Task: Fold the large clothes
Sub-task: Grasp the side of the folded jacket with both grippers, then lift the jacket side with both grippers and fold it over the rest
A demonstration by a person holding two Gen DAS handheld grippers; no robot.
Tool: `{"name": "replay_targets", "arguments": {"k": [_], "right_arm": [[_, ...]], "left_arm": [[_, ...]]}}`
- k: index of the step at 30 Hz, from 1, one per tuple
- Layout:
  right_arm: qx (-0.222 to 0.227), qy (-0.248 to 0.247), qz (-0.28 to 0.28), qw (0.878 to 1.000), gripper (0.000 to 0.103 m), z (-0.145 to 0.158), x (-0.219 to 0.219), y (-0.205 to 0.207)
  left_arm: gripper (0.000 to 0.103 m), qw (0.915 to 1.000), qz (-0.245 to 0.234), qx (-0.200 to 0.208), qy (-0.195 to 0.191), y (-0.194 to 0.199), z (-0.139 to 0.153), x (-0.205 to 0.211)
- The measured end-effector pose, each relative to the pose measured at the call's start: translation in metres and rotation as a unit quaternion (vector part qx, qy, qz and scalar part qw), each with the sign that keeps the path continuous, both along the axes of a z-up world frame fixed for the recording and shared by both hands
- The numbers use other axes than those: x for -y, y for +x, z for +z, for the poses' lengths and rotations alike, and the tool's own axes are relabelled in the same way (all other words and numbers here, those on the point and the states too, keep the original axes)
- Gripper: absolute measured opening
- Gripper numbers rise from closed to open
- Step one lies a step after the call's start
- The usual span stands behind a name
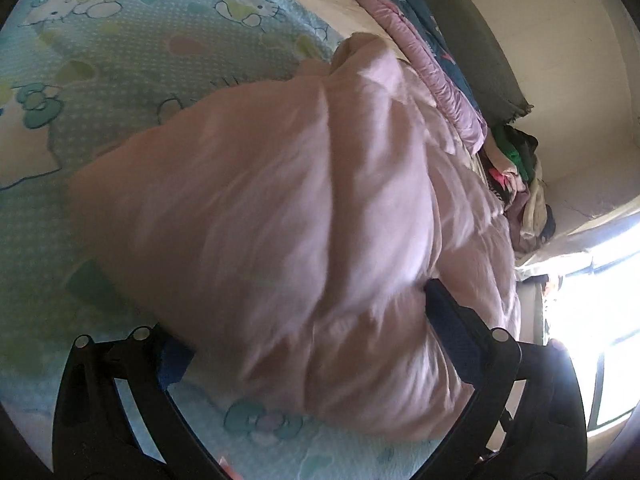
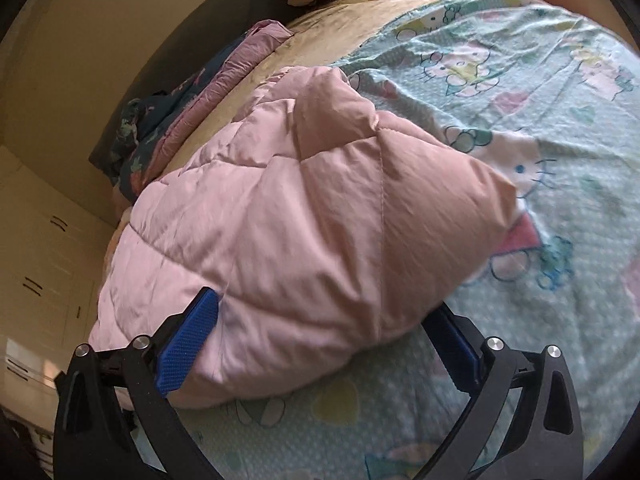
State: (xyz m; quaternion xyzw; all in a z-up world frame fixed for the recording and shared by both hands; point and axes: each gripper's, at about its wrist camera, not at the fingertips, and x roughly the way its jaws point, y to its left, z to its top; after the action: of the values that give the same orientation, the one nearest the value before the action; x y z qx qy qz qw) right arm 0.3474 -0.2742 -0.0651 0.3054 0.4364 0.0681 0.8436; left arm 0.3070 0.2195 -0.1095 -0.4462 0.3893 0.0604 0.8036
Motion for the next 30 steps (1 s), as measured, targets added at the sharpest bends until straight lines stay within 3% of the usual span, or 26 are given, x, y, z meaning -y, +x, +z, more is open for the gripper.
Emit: {"name": "replay_targets", "arguments": {"k": [6,11,12,14,17,19,22,30], "right_arm": [[0.008,0.044,-0.014,0.999,0.099,-0.016,0.006,0.02],[0.03,0.051,-0.018,0.998,0.097,-0.02,0.002,0.032],[0.033,0.051,-0.018,0.998,0.094,-0.019,0.002,0.032],[0.045,0.052,-0.01,0.998,0.073,-0.016,0.001,0.032],[0.071,0.021,0.016,0.997,0.055,-0.002,-0.007,0.031],[0.087,-0.01,0.032,0.996,0.048,0.009,-0.015,0.028],[0.099,-0.045,0.05,0.993,0.041,0.023,-0.024,0.028],[0.13,-0.113,0.088,0.981,0.034,0.059,-0.043,0.023]], "left_arm": [[0.095,0.9999,0.007,0.009,0.003,0.011,-0.004,0.001],[0.095,0.9996,0.013,0.017,0.019,0.017,-0.001,0.005],[0.095,0.9995,0.012,0.018,0.022,0.02,-0.001,0.005],[0.093,0.9992,0.01,0.021,0.033,0.019,0.003,0.009],[0.076,0.9971,-0.002,0.027,0.071,0.02,0.014,0.016],[0.058,0.9931,-0.014,0.035,0.111,0.019,0.031,0.025],[0.046,0.9847,-0.033,0.044,0.165,0.018,0.052,0.038],[0.037,0.9724,-0.046,0.063,0.22,0.004,0.088,0.055]]}}
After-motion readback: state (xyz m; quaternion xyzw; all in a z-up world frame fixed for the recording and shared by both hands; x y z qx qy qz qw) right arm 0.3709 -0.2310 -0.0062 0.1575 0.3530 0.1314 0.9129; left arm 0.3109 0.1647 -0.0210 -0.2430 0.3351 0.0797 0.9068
